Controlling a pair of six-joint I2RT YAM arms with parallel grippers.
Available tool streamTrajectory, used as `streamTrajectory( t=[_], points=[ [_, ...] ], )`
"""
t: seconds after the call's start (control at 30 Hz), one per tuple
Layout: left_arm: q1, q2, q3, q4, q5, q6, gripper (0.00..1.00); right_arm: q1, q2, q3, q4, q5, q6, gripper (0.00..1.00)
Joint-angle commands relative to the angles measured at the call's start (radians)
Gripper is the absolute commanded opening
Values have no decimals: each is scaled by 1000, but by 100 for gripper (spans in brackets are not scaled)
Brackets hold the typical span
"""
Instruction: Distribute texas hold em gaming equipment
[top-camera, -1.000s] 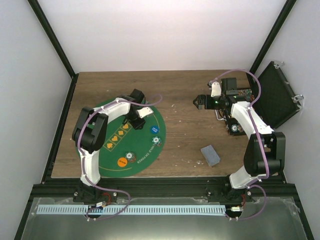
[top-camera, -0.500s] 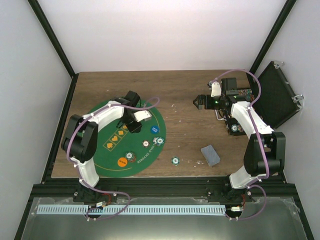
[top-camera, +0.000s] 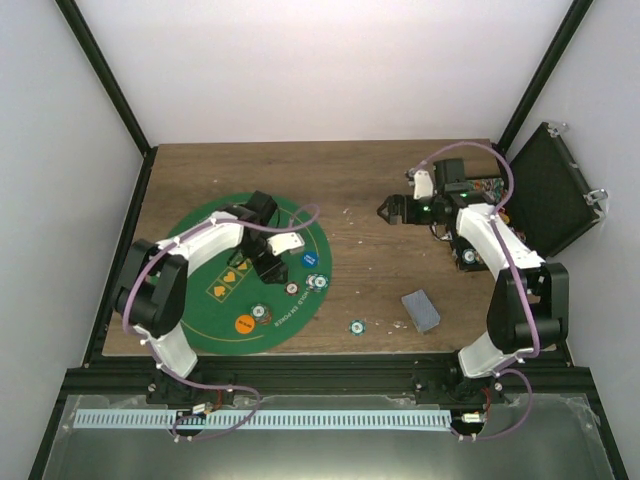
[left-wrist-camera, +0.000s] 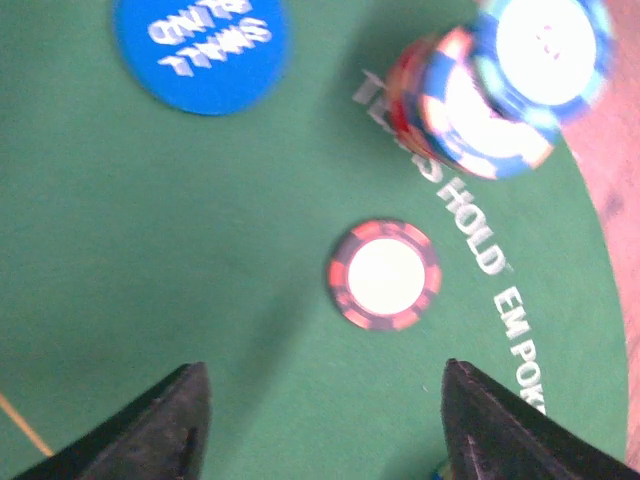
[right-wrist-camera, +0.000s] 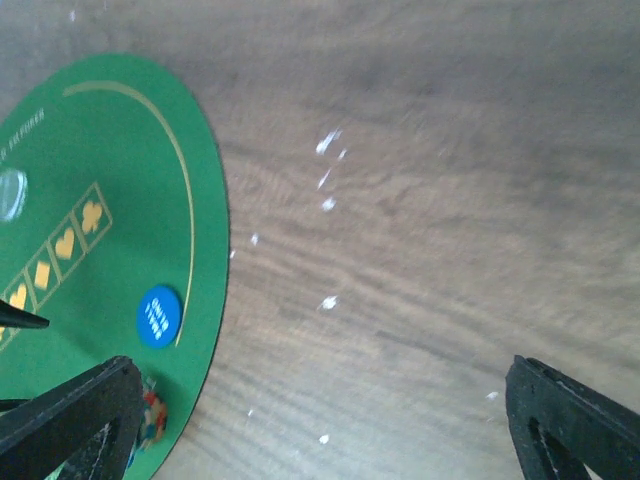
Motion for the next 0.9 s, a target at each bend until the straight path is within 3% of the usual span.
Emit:
streamTrajectory(
  t=[0.0,0.2,0.4,0.6,0.77,0.87],
  points=[
    [-35,-83,-119,58,48,61,69,149,-25,-34,-114,84,34,99],
    [-86,-109,-226,207,-10,36,76,385,-102,-180,-218,293,164,98],
    [-115,-102,-278,354,-3,0,75,562,-228,-383,-97,266,302,90],
    [-136,-61,-281,388,-65,5,68,634,-241,-449,-60,256,344,86],
    [-139,-54,-305,369,-66,29,55,640,-229,-458,-66,267,336,87],
    [-145,-52,-314,359,-52,26,52,640,-223,-448,-65,270,331,87]
  ],
)
